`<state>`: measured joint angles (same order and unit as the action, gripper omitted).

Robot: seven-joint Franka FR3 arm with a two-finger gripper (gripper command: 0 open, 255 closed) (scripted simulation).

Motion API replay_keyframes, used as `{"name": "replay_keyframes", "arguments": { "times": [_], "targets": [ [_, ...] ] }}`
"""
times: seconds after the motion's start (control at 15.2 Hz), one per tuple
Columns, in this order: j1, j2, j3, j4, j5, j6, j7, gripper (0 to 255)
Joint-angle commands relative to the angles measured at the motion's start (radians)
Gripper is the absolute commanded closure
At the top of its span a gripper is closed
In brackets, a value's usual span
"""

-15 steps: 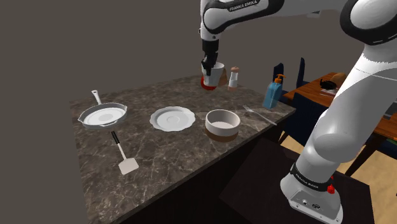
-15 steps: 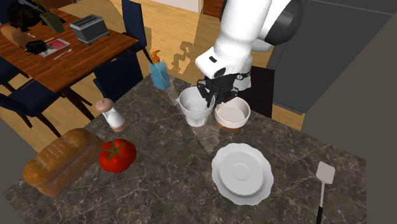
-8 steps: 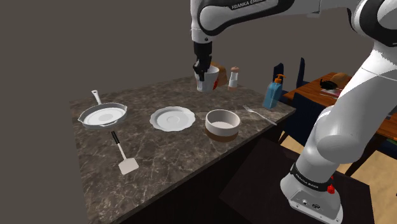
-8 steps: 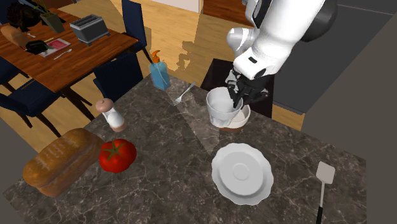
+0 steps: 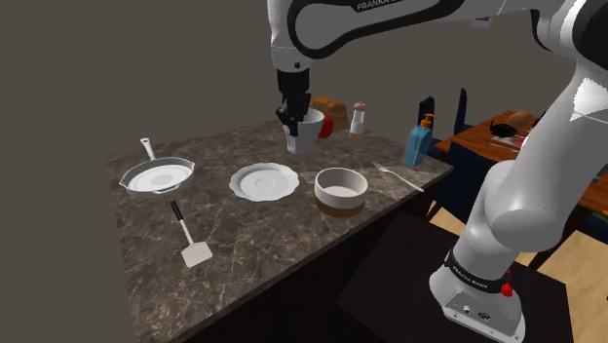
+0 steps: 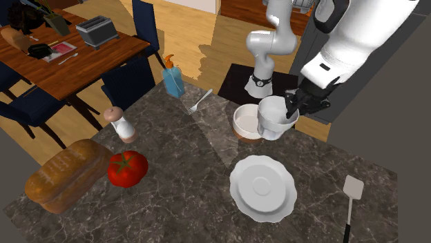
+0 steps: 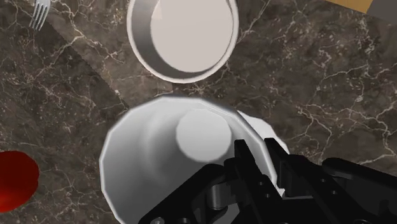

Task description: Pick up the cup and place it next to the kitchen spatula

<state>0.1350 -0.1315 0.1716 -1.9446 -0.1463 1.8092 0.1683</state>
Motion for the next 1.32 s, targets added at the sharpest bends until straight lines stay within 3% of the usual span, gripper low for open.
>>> {"name": "replay_keyframes", "arguments": {
  "times": [0.0,0.53,0.99,1.25],
  "targets": [
    [0.021,0.001,0.027,0.005,0.004,-0.010,0.048,255],
    [0.108,0.068,0.139,0.090,0.004,-0.060,0.243,255],
    [0.200,0.194,0.234,0.240,-0.028,-0.121,0.430,255],
    [0.200,0.195,0.232,0.187,-0.030,-0.068,0.437,255]
  ]
}}
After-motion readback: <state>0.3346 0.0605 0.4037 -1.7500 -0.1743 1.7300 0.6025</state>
